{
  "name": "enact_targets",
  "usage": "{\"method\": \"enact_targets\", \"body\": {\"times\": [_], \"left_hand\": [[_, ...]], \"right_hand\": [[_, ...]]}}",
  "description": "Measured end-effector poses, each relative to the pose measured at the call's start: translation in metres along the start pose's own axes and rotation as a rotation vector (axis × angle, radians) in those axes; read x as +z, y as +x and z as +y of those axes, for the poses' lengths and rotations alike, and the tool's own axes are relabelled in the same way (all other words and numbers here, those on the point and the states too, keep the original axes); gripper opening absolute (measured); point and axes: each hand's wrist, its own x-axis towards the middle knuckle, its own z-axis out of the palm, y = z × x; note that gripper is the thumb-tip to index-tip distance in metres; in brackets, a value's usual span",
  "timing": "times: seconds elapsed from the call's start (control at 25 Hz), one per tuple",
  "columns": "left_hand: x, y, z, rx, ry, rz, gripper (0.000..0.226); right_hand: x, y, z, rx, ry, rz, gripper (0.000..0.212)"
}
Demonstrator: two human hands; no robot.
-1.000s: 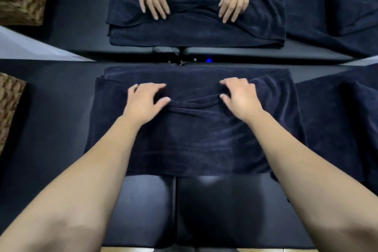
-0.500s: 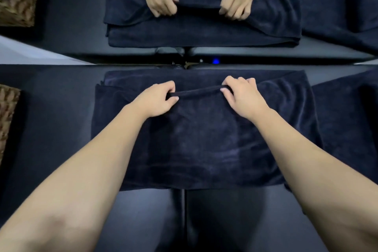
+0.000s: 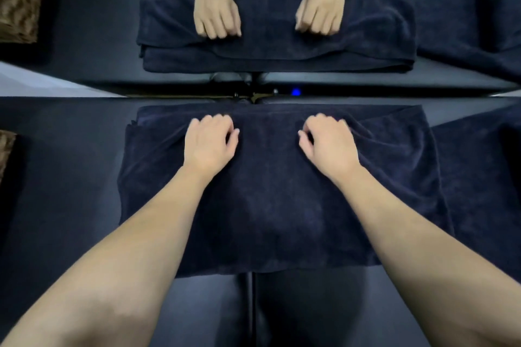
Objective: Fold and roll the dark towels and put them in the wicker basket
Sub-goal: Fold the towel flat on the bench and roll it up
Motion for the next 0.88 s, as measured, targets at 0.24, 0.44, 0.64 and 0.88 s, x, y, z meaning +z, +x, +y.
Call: {"method": "enact_targets", "body": {"times": [0.24, 0.44, 0.64, 0.88], "left_hand": [[0.005, -0.039, -0.056, -0.416, -0.029, 0.207, 0.027], [-0.018, -0.041, -0.115, -0.945, -0.219, 0.039, 0.045], [-0.025, -0.029, -0.139, -1.011, -0.383, -0.018, 0.029], [-0.033, -0.018, -0.149, -0.84, -0.363, 0.139, 0.009]], "right_hand": [[0.005, -0.014, 0.009, 0.309, -0.011, -0.056, 0.022], [0.002, 0.01, -0.051, 0.044, 0.118, -0.094, 0.025], [0.016, 0.044, -0.129, -0.081, 0.199, -0.31, 0.046], [0.03, 0.049, -0.137, -0.009, 0.183, -0.401, 0.055]]}}
